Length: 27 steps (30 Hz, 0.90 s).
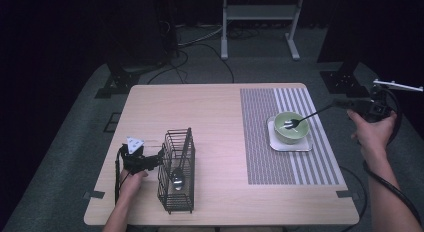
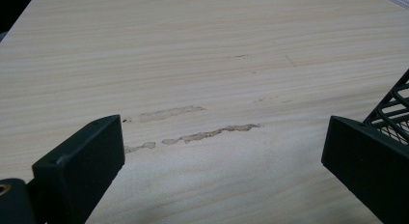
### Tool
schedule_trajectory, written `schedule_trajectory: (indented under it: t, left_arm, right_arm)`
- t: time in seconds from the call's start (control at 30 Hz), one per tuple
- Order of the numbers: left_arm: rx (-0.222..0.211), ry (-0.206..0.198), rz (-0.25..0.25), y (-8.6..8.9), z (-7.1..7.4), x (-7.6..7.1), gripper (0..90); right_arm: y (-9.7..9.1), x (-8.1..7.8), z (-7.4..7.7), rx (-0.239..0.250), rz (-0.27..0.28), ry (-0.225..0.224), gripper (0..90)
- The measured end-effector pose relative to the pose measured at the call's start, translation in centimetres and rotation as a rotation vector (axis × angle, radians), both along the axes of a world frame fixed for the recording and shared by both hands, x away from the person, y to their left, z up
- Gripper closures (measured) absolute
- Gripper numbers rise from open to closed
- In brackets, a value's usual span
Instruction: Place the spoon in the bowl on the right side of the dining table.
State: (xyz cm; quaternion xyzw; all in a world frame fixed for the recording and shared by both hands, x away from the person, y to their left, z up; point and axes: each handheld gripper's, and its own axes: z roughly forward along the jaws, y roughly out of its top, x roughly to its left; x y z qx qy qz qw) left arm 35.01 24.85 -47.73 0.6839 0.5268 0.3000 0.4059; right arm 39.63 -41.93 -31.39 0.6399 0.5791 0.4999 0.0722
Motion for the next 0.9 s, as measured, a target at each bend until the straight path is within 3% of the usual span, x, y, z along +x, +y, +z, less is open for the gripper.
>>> schedule_trajectory:
  t: [0.9]
  left_arm:
    - [0.003, 0.002, 0.000, 0.0, 0.0, 0.0, 0.4]
  right_arm:
    - [-1.1, 0.5, -1.3, -0.004, -0.049, 0.019, 88.4]
